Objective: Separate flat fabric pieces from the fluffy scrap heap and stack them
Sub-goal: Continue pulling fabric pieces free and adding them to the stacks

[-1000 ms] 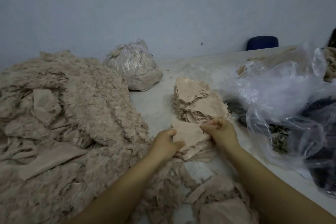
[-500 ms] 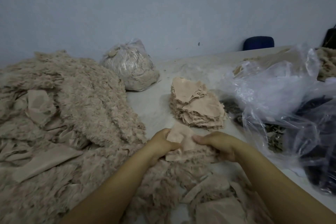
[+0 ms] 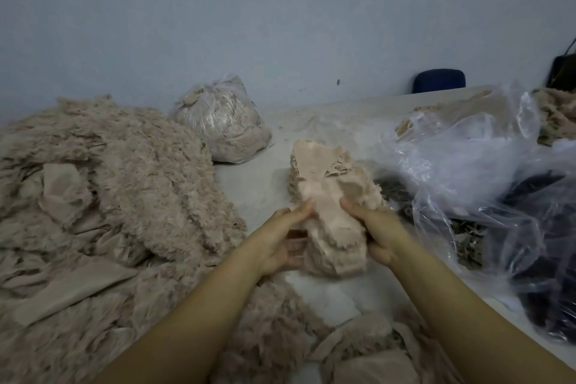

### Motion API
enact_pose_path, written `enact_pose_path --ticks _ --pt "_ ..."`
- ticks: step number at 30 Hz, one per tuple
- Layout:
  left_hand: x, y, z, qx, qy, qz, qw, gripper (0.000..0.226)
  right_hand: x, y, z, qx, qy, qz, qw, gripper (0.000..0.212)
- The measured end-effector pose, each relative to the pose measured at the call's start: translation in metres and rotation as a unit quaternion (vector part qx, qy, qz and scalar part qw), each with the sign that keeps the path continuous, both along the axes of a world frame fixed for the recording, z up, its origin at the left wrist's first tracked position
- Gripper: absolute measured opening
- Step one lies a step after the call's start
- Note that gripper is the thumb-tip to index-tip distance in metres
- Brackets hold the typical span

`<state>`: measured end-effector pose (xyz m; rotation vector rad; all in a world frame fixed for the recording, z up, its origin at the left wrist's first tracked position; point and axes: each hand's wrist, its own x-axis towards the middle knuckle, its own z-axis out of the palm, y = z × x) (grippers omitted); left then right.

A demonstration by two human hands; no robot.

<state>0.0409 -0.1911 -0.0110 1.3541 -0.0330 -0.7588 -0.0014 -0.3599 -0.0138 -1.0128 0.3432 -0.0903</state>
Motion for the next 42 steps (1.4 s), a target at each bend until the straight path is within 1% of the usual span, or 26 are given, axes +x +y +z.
enact_pose_path --ticks 1,2,3,4,5,7,9,10,11,13,15,17,18,19,20,22,23,25,27,28,30,32,35,37,39,42 --pt "0.000 -0.005 0.003 -0.027 0.008 -0.022 0.999 0.070 0.005 0.001 0.005 0.025 -0.022 -0.040 0.999 0.035" --pt "0.001 -0.012 0.006 -0.064 -0.001 -0.026 0.998 0.065 0.010 0.001 0.010 0.043 -0.038 -0.075 0.996 0.036" --pt "0.002 -0.020 0.010 -0.099 -0.017 -0.012 0.995 0.059 0.016 0.001 0.015 0.054 -0.051 -0.106 0.992 0.036" --pt "0.006 -0.031 0.014 -0.118 -0.036 0.023 0.992 0.054 0.021 0.001 0.019 0.058 -0.064 -0.135 0.987 0.037" --pt "0.011 -0.042 0.019 -0.118 -0.067 0.070 0.988 0.053 0.027 0.001 0.024 0.061 -0.076 -0.163 0.982 0.037" --pt "0.027 -0.060 0.031 -0.069 -0.189 0.150 0.968 0.062 0.038 0.000 0.032 0.057 -0.097 -0.214 0.970 0.034" --pt "0.044 -0.070 0.037 0.021 -0.324 0.184 0.928 0.059 0.048 -0.002 0.034 0.028 -0.092 -0.244 0.965 0.031" --pt "0.051 -0.073 0.036 0.068 -0.359 0.184 0.913 0.057 0.053 -0.004 0.031 0.011 -0.073 -0.246 0.966 0.032" --pt "0.057 -0.074 0.031 0.110 -0.372 0.175 0.905 0.058 0.057 -0.005 0.026 -0.004 -0.050 -0.239 0.970 0.034" --pt "0.061 -0.076 0.013 0.170 -0.370 0.135 0.903 0.066 0.061 -0.009 0.012 -0.052 -0.001 -0.212 0.976 0.034" --pt "0.058 -0.077 -0.007 0.209 -0.376 0.111 0.896 0.069 0.060 -0.012 -0.001 -0.138 0.027 -0.200 0.970 0.027" --pt "0.058 -0.076 -0.023 0.223 -0.379 0.132 0.889 0.060 0.057 -0.016 -0.006 -0.219 0.017 -0.218 0.951 0.026" --pt "0.059 -0.076 -0.026 0.221 -0.370 0.142 0.891 0.052 0.057 -0.019 -0.007 -0.248 0.012 -0.234 0.940 0.026" --pt "0.059 -0.077 -0.027 0.219 -0.361 0.144 0.895 0.045 0.057 -0.022 -0.008 -0.263 0.012 -0.248 0.932 0.028" --pt "0.059 -0.077 -0.028 0.220 -0.357 0.142 0.897 0.041 0.058 -0.025 -0.008 -0.263 0.016 -0.251 0.932 0.034" --pt "0.059 -0.080 -0.028 0.220 -0.354 0.150 0.897 0.037 0.060 -0.027 -0.010 -0.252 0.027 -0.230 0.940 0.042" --pt "0.058 -0.082 -0.028 0.214 -0.348 0.164 0.898 0.037 0.061 -0.028 -0.012 -0.256 0.029 -0.222 0.940 0.043" --pt "0.057 -0.085 -0.025 0.181 -0.307 0.214 0.909 0.045 0.063 -0.029 -0.016 -0.266 0.028 -0.222 0.937 0.040" --pt "0.055 -0.085 -0.023 0.143 -0.221 0.259 0.929 0.059 0.064 -0.029 -0.019 -0.271 0.028 -0.226 0.935 0.036" --pt "0.054 -0.085 -0.024 0.128 -0.177 0.265 0.939 0.063 0.064 -0.030 -0.021 -0.275 0.028 -0.226 0.934 0.034" --pt "0.053 -0.086 -0.026 0.087 -0.131 0.259 0.953 0.058 0.064 -0.031 -0.023 -0.287 0.030 -0.235 0.928 0.034" --pt "0.058 -0.087 -0.024 0.045 -0.144 0.266 0.952 0.044 0.065 -0.034 -0.023 -0.290 0.025 -0.254 0.922 0.035" --pt "0.069 -0.093 -0.012 0.041 -0.204 0.247 0.947 0.022 0.070 -0.042 -0.015 -0.291 0.011 -0.275 0.916 0.029" --pt "0.079 -0.098 -0.004 0.036 -0.228 0.243 0.942 0.018 0.079 -0.048 -0.005 -0.296 0.014 -0.264 0.918 0.025" --pt "0.089 -0.098 0.001 0.046 -0.241 0.260 0.934 0.015 0.089 -0.053 0.002 -0.290 0.032 -0.244 0.925 0.024" --pt "0.107 -0.090 0.000 0.088 -0.260 0.281 0.920 0.021 0.097 -0.057 0.000 -0.297 0.048 -0.225 0.927 0.019"
